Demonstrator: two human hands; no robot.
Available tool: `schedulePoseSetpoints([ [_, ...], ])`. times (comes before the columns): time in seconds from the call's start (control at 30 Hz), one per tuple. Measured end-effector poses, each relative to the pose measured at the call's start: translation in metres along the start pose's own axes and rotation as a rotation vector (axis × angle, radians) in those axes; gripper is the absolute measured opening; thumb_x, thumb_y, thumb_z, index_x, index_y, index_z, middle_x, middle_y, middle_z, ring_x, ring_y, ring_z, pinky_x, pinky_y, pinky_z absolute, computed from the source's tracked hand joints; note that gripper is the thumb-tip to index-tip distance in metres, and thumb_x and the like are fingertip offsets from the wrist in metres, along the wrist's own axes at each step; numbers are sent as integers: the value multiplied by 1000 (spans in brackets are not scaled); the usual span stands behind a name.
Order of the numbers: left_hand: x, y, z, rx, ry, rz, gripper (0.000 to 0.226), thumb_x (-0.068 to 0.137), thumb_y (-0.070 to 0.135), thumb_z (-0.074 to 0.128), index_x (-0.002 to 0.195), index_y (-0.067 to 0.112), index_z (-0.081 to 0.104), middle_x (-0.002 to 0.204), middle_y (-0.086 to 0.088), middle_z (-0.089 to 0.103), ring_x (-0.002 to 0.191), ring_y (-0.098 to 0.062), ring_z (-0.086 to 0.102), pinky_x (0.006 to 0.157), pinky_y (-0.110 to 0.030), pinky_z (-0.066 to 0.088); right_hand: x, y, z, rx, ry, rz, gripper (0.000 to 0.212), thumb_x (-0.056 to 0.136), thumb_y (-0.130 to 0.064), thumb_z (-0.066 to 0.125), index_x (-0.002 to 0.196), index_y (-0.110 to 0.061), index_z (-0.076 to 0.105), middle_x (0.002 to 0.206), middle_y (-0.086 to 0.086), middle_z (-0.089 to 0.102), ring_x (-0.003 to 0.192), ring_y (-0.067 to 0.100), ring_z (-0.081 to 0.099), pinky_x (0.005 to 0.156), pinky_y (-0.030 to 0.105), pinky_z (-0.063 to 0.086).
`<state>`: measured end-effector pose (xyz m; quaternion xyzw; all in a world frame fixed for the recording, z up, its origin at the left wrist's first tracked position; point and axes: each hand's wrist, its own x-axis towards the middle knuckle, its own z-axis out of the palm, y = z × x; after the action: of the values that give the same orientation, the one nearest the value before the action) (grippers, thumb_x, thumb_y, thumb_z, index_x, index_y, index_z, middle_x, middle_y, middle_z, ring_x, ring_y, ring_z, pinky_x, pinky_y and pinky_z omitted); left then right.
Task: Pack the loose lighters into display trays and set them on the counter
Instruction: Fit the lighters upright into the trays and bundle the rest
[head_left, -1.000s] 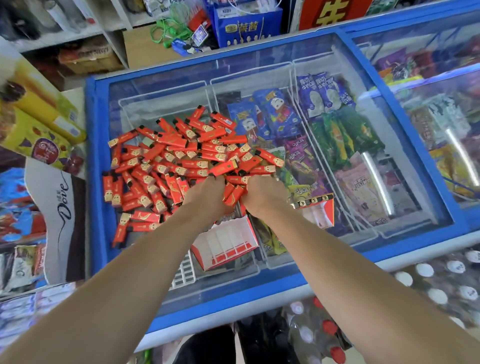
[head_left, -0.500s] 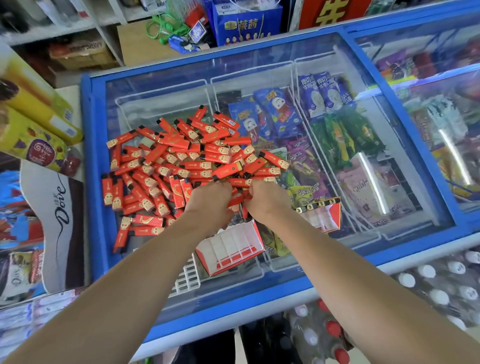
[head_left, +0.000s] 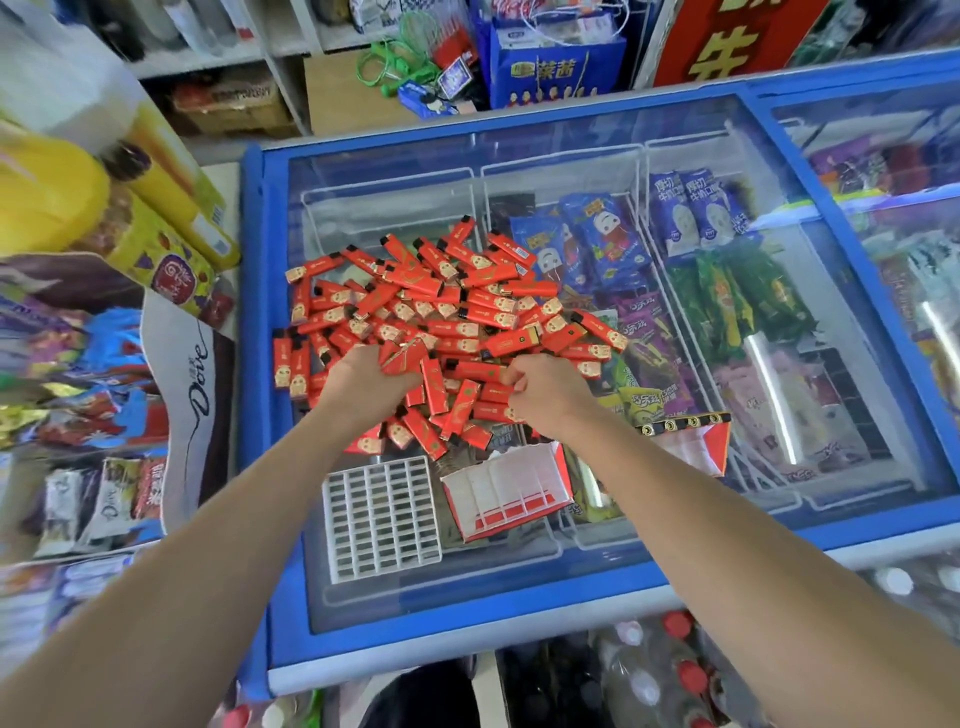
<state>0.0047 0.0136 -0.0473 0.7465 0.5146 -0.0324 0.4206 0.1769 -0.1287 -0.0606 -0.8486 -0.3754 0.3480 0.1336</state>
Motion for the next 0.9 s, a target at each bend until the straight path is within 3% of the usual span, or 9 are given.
schedulePoseSetpoints([
  [0.13, -3, -17, 4, 66, -52, 14, 25, 97, 37, 63, 82, 22, 49, 78, -8, 63, 65, -22, 59, 56, -30, 46, 3, -5, 11, -101, -1, -35, 29, 90, -9, 64, 117, -16, 70, 115, 4, 70, 105, 27, 66, 88, 39, 56],
  [0.3, -4, -24, 12, 117, -78, -6, 31, 100, 43, 57, 92, 13, 53, 85, -9, 63, 71, -23, 60, 59, -32, 43, 6, -20, 22, -125, -12, -180, 22, 89, -10, 67, 107, -21, 71, 97, -1, 63, 97, 26, 66, 78, 38, 55],
  [0.43, -4, -29, 18, 78, -85, 6, 30, 99, 42, 57, 99, 12, 54, 86, -13, 65, 66, -26, 59, 62, -39, 52, 8, -33, 31, -316, -88, -289, 44, 90, -6, 65, 128, -29, 65, 123, 4, 52, 108, 29, 59, 81, 40, 53],
  [0.5, -5, -31, 19, 50, -67, -3, 27, 101, 38, 57, 106, 12, 54, 87, -13, 66, 65, -26, 60, 67, -46, 57, 10, -38, 31, -436, -75, -319, 41, 90, -7, 66, 125, -26, 64, 123, 6, 48, 107, 30, 58, 76, 40, 52],
  [0.67, -1, -30, 23, 38, 2, -27, 38, 101, 37, 55, 129, 11, 51, 96, -12, 69, 71, -27, 65, 69, -45, 58, 11, -41, 30, -635, -55, -426, 27, 90, -7, 66, 115, -16, 64, 117, 9, 46, 99, 27, 57, 66, 36, 38],
  [0.77, 3, -31, 22, 33, 24, -64, 66, 102, 40, 54, 158, 15, 30, 114, -12, 68, 79, -25, 68, 65, -37, 55, 13, -37, 27, -576, -94, -430, 30, 90, -5, 65, 118, -13, 64, 111, 7, 50, 98, 29, 61, 67, 35, 39],
  [0.83, 6, -32, 21, 8, 29, -73, 69, 102, 39, 54, 161, 18, 24, 118, -11, 67, 73, -21, 67, 56, -32, 50, 12, -37, 20, -444, -149, -370, 25, 88, -3, 64, 110, -13, 61, 103, 5, 55, 95, 30, 62, 65, 32, 39],
  [0.9, 10, -34, 21, -22, 42, -76, 65, 102, 36, 55, 159, 17, 30, 111, -12, 70, 64, -19, 64, 51, -30, 45, 12, -37, 13, -268, -166, -270, 19, 88, -4, 61, 101, -15, 51, 93, 4, 56, 81, 29, 61, 56, 31, 37],
])
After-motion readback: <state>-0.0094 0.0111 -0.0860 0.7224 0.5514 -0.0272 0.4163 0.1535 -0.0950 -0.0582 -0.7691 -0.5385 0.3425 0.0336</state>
